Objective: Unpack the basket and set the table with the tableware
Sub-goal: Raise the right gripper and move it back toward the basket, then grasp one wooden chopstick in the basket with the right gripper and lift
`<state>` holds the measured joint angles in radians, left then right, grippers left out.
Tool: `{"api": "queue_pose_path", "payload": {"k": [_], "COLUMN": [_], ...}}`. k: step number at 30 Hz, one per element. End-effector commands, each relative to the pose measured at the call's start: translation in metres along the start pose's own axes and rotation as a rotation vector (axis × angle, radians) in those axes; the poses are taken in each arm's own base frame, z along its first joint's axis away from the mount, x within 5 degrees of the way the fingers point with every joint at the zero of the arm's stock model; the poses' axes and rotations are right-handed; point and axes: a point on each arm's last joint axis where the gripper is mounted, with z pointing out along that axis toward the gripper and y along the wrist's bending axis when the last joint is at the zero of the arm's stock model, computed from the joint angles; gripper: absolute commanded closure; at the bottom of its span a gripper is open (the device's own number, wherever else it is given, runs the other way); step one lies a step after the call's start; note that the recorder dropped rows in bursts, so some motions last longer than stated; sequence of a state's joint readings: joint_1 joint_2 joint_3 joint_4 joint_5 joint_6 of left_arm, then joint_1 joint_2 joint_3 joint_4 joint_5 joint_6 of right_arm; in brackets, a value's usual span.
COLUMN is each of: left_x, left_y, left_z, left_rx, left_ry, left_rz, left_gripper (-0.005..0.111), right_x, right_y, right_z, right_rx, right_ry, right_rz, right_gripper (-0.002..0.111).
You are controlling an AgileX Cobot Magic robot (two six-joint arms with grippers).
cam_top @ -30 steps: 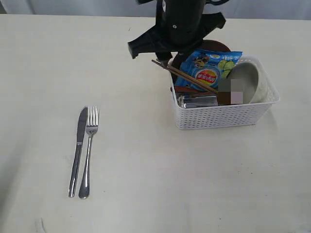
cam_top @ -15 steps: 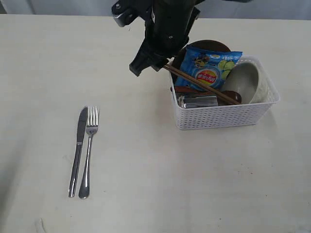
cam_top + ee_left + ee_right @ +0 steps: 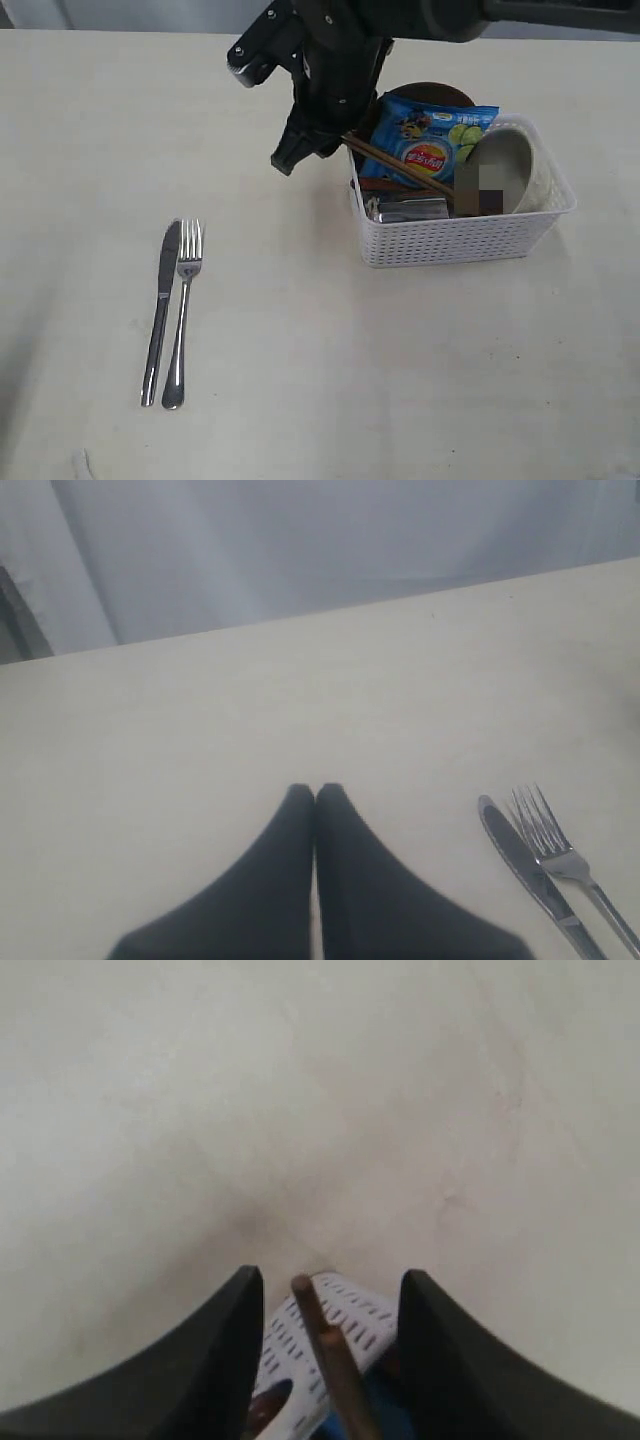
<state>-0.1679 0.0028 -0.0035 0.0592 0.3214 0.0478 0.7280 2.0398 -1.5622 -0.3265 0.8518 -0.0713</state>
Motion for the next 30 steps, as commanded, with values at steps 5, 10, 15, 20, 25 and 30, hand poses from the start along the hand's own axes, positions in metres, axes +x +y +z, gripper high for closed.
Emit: {"api": "queue_pose_path", "payload": {"k": [5,10,15,20,25,30], "left_x": [0.001,0.001,0.001,0.001,0.001,0.001], "left_y": [-0.001,-0.001,-0.001,-0.001,-0.001,-0.001], "left_z": [0.000,0.000,0.000,0.000,0.000,0.000], "left_rx": [0.010,0.010,0.010,0.010,0.010,0.010], "left_ry": [-0.002,-0.002,-0.002,-0.002,-0.002,-0.002], "left_rz": [-0.008,-0.008,-0.008,-0.008,-0.008,-0.008], "left_gripper": [0.107,0.107,0.107,0.107,0.107,0.107], "right_x": [-0.001,-0.001,0.001,0.000,-0.001,0.001], "right_y": [-0.002,-0.002,-0.002,-0.009,-0.019,-0.027], "right_z": [0.007,0.007,0.006,-0.016,-0.054,-0.089], "right_rx": [0.027,0.030,0.029,0.044,0.070,0.094], "right_ry": [0.003,0.005,0.023,-0.014,-0.098,-0.172], "right_rz": [-0.022,-0.034,-0.034,-0.020,0.003,0.024], "right_gripper": [0.075,0.109,0.109,0.109,0.109,0.109]}}
